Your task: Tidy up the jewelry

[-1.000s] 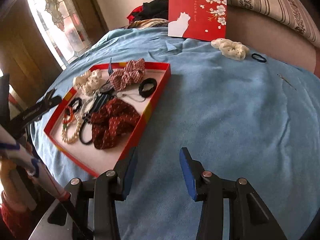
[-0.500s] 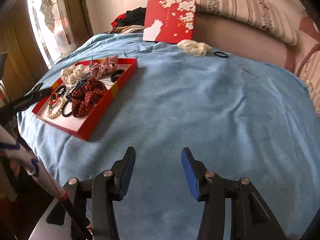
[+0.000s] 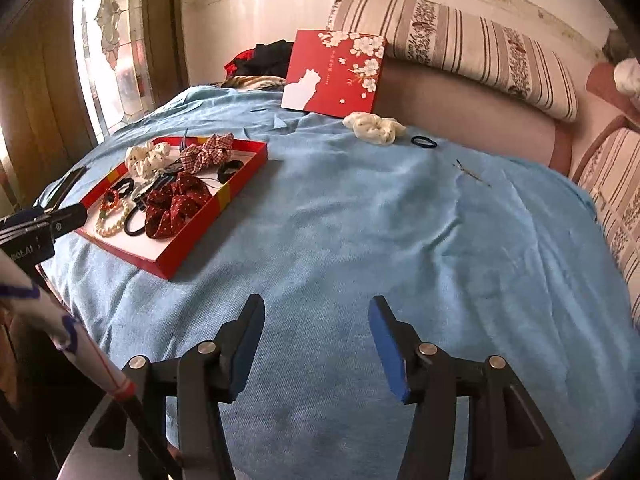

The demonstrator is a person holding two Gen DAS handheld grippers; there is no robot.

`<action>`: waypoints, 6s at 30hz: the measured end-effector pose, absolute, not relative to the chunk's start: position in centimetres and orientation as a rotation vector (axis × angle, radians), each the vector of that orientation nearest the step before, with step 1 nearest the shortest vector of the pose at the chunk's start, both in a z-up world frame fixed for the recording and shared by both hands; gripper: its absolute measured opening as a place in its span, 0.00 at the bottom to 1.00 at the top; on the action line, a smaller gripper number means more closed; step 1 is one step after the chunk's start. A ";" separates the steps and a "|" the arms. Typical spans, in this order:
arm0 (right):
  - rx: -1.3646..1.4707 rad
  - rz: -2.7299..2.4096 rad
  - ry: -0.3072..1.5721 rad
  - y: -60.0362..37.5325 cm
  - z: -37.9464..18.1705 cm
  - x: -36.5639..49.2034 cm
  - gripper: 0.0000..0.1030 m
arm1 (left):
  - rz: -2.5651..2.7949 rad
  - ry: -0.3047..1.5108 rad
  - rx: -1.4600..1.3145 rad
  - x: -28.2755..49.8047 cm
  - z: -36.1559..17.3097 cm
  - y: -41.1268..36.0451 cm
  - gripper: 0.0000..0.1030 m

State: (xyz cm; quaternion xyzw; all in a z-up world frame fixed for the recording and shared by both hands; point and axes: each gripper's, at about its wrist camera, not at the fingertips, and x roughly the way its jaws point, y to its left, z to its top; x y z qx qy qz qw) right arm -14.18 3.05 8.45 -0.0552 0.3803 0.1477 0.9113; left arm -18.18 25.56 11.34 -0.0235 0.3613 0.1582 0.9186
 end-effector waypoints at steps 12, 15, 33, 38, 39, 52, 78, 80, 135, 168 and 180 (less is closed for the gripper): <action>-0.198 0.324 0.749 5.0 9.0 -15.8 0.60 | 0.326 0.736 -0.103 -19.4 11.7 26.0 0.78; -0.211 0.327 0.750 5.5 9.0 -15.9 0.60 | 0.322 0.733 -0.110 -19.5 11.8 26.2 0.78; -0.208 0.379 0.840 8.1 8.1 -12.8 0.61 | 0.354 0.755 -0.251 -15.9 9.3 31.6 0.78; -0.142 0.388 0.867 9.3 8.6 -8.7 0.61 | 0.451 0.722 -0.345 -11.2 9.6 37.1 0.78; -0.134 0.388 0.868 9.7 8.7 -7.9 0.61 | 0.464 0.719 -0.368 -10.6 9.6 38.2 0.78; -0.036 0.345 1.039 18.1 4.3 6.2 0.40 | 0.600 0.756 -0.524 -8.2 5.8 47.5 0.78; -0.001 0.184 1.019 7.6 3.9 4.6 0.12 | 0.499 0.712 -0.389 -7.1 7.3 42.7 0.78; 0.020 0.188 1.000 7.1 4.5 4.0 0.20 | 0.491 0.691 -0.359 -7.4 7.8 41.8 0.78; -0.069 0.251 0.900 0.9 5.4 -15.6 0.60 | 0.279 0.768 -0.065 -19.9 9.6 19.1 1.00; -0.147 0.221 0.896 3.3 5.9 -15.4 0.66 | 0.257 0.871 -0.112 -19.0 7.7 21.3 1.00; -0.160 0.220 0.906 3.5 5.4 -15.0 0.67 | 0.240 0.908 -0.124 -18.6 6.6 21.7 1.00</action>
